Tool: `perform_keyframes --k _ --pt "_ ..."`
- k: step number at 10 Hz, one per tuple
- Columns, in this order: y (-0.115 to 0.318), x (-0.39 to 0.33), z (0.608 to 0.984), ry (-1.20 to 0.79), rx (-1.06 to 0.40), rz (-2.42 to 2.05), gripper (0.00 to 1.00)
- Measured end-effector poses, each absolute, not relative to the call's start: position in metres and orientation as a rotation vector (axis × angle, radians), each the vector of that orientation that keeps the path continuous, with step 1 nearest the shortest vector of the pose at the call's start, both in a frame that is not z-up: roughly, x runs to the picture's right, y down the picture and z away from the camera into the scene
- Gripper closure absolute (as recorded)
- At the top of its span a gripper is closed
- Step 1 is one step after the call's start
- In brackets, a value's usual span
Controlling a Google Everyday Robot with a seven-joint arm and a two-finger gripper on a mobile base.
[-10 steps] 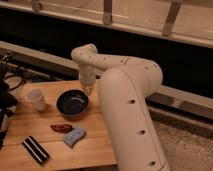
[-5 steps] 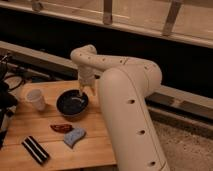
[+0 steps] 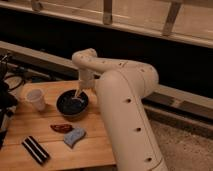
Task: Pick up the ceramic bowl
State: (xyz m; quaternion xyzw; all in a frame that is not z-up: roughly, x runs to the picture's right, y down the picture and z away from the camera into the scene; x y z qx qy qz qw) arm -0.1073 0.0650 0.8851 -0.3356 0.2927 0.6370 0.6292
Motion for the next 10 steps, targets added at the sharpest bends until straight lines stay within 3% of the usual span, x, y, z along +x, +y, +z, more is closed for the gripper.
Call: perform_keyframes --k 3,8,10 --pt "0.099 -0.106 0.904 0.724 -0.851 1.455 0.20" --pt "0.119 -0.112 0.905 0.744 -0.889 1.495 0.21" --pt "0.119 -0.113 0.908 0.742 -0.887 1.492 0.34"
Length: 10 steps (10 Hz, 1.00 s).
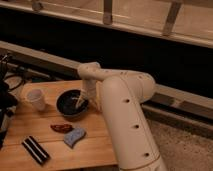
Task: Pick up the ceramic bowl
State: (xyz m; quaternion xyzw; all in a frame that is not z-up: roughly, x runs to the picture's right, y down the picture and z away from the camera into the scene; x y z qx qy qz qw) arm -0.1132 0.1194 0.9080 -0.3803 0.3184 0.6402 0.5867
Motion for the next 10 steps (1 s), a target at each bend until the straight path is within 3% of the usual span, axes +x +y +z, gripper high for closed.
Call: perform_keyframes --k 6,10 --pt "0.112 -0.119 0.901 0.733 -0.886 1.480 0.95" --pt "0.093 -0.116 0.881 0.694 -0.902 1.482 1.00"
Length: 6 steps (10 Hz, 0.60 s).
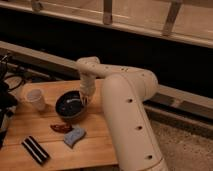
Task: Pick up the ceramic bowl
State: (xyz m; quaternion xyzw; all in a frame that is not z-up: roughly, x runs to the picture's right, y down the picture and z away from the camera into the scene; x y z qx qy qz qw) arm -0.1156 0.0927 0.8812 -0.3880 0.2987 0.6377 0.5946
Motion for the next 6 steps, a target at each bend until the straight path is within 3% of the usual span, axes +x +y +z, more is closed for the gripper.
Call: perform_keyframes --k 6 --pt "0.063 -0.108 0.860 0.638 -0.905 1.506 1.00"
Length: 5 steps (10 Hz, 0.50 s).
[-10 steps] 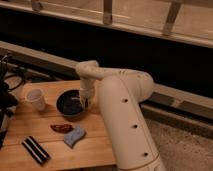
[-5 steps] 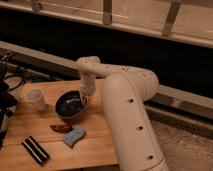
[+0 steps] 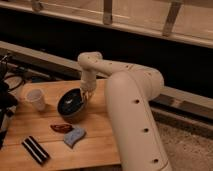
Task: Pick up the ceramic bowl
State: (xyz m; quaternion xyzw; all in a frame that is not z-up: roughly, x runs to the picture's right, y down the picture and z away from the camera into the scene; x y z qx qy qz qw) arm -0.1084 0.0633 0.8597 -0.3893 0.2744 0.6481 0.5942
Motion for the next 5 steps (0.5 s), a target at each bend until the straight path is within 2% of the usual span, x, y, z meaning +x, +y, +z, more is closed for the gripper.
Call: perform_keyframes --k 5 --pt "0.040 -0.108 0.839 0.599 -0.889 1.507 1.00"
